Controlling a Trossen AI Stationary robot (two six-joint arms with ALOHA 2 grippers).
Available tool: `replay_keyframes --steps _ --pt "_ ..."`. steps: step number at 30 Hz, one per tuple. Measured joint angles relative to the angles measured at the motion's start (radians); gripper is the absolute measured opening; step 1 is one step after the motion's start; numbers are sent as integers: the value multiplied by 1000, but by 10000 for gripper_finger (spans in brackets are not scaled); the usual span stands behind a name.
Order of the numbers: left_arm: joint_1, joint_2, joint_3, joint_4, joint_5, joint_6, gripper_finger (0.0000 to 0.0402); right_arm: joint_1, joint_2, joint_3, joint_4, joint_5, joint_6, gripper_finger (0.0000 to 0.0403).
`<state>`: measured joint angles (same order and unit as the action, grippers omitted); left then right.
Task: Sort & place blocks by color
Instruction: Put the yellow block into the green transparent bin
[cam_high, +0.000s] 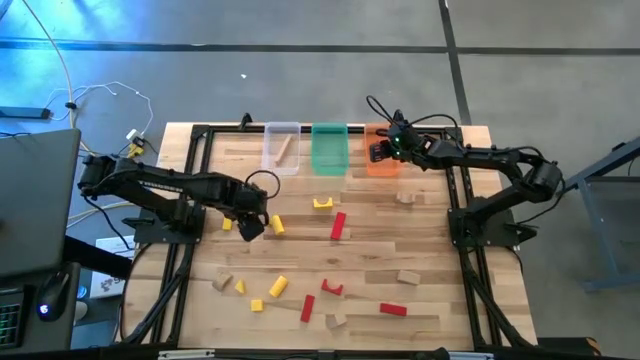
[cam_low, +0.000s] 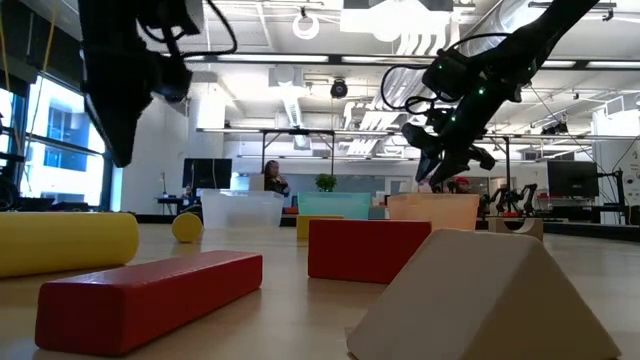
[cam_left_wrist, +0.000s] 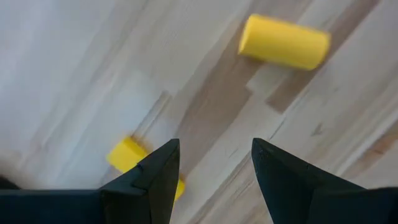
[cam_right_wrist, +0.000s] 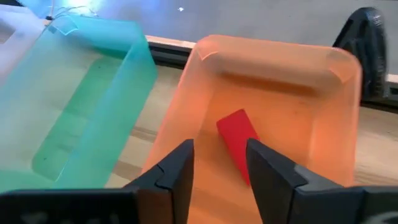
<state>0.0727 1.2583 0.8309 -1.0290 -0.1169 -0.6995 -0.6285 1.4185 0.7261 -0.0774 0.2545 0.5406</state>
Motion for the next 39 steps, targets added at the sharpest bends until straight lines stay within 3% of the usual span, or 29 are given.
replay_keyframes --steps 12,20,31,39 --pt "-10 0 -113 -5 -48 -253 188 1 0 0 83 -164 -51 133" --pt "-10 0 -171 -21 -80 -507 188 1 0 0 105 -253 -66 133" --pt "-10 0 -235 -10 -85 -668 188 40 -1 0 108 -258 -128 133" --pt "-10 0 -315 118 -81 -686 188 51 -1 0 109 -249 -131 133"
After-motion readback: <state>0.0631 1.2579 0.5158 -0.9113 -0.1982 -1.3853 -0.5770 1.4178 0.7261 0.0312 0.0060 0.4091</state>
